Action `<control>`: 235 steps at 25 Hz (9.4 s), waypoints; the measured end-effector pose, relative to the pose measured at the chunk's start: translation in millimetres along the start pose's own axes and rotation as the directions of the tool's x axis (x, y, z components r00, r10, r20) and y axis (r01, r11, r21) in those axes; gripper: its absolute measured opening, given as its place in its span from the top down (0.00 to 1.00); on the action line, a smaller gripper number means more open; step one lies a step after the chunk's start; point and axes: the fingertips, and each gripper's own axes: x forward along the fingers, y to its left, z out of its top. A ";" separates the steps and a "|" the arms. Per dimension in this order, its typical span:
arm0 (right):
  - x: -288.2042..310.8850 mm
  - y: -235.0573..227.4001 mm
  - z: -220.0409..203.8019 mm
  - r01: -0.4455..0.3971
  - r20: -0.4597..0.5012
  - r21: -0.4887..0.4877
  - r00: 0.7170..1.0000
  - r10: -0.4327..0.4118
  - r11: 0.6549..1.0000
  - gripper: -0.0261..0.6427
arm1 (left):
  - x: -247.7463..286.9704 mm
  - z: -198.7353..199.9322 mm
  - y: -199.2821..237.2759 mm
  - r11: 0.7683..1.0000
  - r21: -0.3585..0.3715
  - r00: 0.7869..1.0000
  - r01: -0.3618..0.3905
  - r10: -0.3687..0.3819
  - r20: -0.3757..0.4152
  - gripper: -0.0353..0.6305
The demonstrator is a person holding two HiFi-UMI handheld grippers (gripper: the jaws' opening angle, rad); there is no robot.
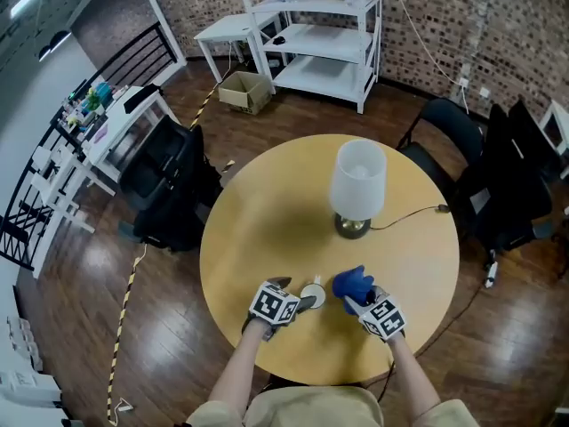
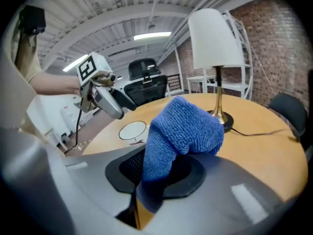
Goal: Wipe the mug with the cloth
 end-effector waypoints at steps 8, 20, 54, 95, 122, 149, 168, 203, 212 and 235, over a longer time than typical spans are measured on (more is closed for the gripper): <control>58.0 6.7 -8.0 -0.253 -0.256 -0.239 0.948 0.191 0.937 0.85 | 55.3 -18.2 2.9 0.980 0.143 0.957 0.136 -0.093 -0.274 0.63; 76.9 35.5 -28.9 -0.449 -0.464 -0.383 0.849 0.252 0.807 0.85 | 76.6 -26.2 8.4 0.951 0.293 0.944 0.100 0.003 -0.331 0.86; 52.0 67.5 -61.8 -0.280 -0.372 -0.338 0.917 0.146 0.899 0.85 | 62.4 -42.8 7.4 0.994 -0.081 0.963 -0.070 0.046 -0.264 0.70; 66.4 90.7 -58.4 -0.139 -0.350 -0.232 0.935 0.051 0.963 0.85 | 62.8 -43.3 13.8 0.993 0.057 0.956 -0.100 0.112 -0.272 0.90; 70.2 100.7 -58.4 -0.145 -0.314 -0.165 0.945 0.088 0.976 0.85 | 81.2 -39.9 -15.1 0.624 0.718 0.898 0.308 0.058 -0.436 0.89; 83.9 143.8 -61.7 -0.182 -0.386 -0.270 0.920 0.067 0.946 0.85 | 58.4 -74.7 30.9 0.971 -0.125 0.899 -0.206 0.137 -0.416 0.88; 52.4 139.7 -73.3 -0.079 -0.179 0.040 0.980 0.085 0.996 0.85 | 49.7 -65.1 23.8 0.994 -0.075 0.962 -0.077 0.054 -0.267 0.57; 32.7 94.5 13.7 0.241 -0.031 0.224 0.970 -0.240 0.944 0.86 | 81.9 -95.5 24.7 0.775 -0.632 0.924 -0.025 -0.223 -0.310 0.91; 23.1 89.1 -2.5 0.300 -0.062 0.192 0.954 -0.294 0.934 0.86 | 79.6 -96.2 24.1 0.775 -0.632 0.922 -0.027 -0.225 -0.315 0.91; 73.8 76.3 -48.5 -0.038 0.073 0.444 0.997 0.006 0.895 0.87 | 73.5 -101.4 42.4 0.846 -0.532 0.911 -0.042 -0.186 -0.368 0.90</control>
